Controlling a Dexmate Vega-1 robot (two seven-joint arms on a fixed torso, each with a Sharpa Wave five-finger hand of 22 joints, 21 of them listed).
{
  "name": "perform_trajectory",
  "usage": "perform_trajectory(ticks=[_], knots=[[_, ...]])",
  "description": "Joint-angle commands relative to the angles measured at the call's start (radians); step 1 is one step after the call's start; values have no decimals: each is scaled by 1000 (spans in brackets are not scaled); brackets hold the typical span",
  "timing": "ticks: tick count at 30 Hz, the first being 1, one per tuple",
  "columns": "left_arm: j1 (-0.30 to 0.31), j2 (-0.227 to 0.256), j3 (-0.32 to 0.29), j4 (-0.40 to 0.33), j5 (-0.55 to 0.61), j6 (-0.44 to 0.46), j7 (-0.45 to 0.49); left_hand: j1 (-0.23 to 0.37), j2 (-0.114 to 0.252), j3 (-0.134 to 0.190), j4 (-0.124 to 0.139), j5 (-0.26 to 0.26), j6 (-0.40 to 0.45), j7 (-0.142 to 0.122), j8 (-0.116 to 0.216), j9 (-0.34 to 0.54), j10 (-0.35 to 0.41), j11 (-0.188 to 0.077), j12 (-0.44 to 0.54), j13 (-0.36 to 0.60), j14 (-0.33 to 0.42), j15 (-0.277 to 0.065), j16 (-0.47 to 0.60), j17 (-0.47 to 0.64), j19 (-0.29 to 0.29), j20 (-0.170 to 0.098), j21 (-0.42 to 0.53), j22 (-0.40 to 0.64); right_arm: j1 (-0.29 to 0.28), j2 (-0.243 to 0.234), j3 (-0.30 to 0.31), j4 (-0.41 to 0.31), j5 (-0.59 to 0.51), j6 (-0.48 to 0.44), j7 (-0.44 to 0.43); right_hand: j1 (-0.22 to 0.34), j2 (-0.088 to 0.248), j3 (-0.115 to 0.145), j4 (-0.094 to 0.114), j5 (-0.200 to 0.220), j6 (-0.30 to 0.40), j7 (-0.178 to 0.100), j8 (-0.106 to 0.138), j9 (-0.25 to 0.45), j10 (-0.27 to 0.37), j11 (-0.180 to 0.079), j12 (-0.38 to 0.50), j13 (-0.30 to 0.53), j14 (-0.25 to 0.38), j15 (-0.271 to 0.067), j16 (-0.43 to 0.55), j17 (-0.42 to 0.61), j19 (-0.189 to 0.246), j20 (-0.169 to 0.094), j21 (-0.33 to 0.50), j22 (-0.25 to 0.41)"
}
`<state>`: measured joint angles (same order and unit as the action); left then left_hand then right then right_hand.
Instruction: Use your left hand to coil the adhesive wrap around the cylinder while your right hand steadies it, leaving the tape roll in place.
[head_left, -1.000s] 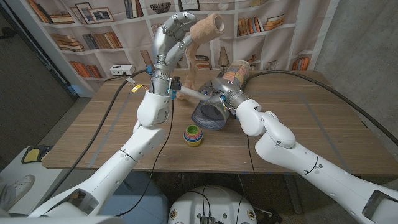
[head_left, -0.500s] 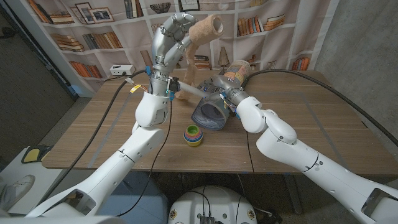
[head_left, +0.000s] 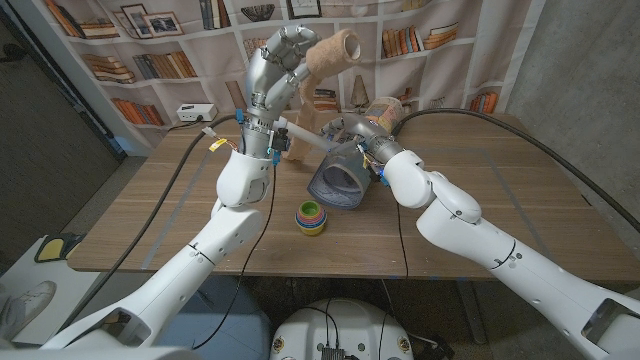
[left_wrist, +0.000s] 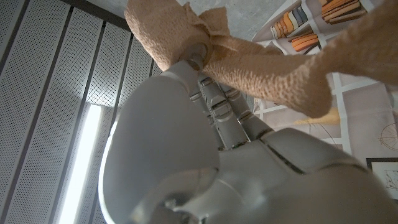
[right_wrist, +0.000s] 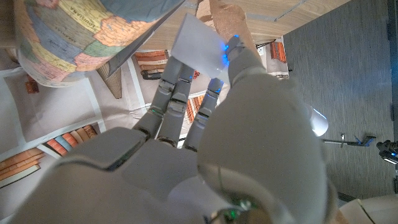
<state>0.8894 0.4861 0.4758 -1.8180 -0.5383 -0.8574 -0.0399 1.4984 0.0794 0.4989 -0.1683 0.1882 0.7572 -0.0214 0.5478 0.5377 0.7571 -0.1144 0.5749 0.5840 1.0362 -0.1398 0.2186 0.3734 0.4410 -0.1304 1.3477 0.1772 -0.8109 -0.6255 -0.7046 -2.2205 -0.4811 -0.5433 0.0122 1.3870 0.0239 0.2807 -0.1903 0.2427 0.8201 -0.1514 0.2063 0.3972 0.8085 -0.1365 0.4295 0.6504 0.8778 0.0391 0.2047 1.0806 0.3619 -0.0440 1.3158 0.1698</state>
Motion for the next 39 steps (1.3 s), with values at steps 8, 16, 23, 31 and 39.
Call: perform_trajectory(ticks=[8,16,23,31,39], knots=[[14,26,12,2,-21,-9,-60,10,3,-4,-2,0,5,-11,7,4,0,-8,12,11,79,-72,12,17,-3,2,5,1,-17,-11,67,11,118,58,-58,2,7,128,28,3,0,8,-3,0,52,-45,4,1,160,-279,5,5,13,-58,6,3],[34,44,9,-13,-41,22,-70,13,3,-2,-3,-1,7,-10,9,3,-1,-8,14,14,77,-72,15,25,-3,3,6,1,-39,-23,114,17,185,104,-86,2,7,129,28,4,0,9,-3,0,57,-42,4,-2,159,-279,4,4,15,-56,6,3],[34,40,4,-24,-58,37,-84,15,1,0,-3,-1,6,-13,10,5,0,-6,15,13,76,-72,16,32,-4,3,6,2,-58,-28,151,23,235,141,-118,3,8,130,28,5,-2,13,-4,-1,56,-40,5,-1,162,-280,5,3,16,-55,6,3],[49,46,-6,-30,-68,61,-107,14,1,1,-1,-2,5,-14,11,4,0,-5,17,15,72,-71,16,38,-5,5,6,2,-86,-44,185,22,273,171,-152,4,6,131,27,5,-3,14,-4,-1,55,-37,5,0,163,-279,5,2,17,-53,6,3],[59,45,-22,-30,-68,67,-116,15,2,1,-1,-3,5,-14,12,3,0,-8,18,15,72,-72,16,41,-5,3,8,2,-96,-46,203,28,298,193,-179,4,5,131,27,5,-4,15,-4,-2,56,-35,6,-2,164,-279,5,2,18,-52,6,3]])
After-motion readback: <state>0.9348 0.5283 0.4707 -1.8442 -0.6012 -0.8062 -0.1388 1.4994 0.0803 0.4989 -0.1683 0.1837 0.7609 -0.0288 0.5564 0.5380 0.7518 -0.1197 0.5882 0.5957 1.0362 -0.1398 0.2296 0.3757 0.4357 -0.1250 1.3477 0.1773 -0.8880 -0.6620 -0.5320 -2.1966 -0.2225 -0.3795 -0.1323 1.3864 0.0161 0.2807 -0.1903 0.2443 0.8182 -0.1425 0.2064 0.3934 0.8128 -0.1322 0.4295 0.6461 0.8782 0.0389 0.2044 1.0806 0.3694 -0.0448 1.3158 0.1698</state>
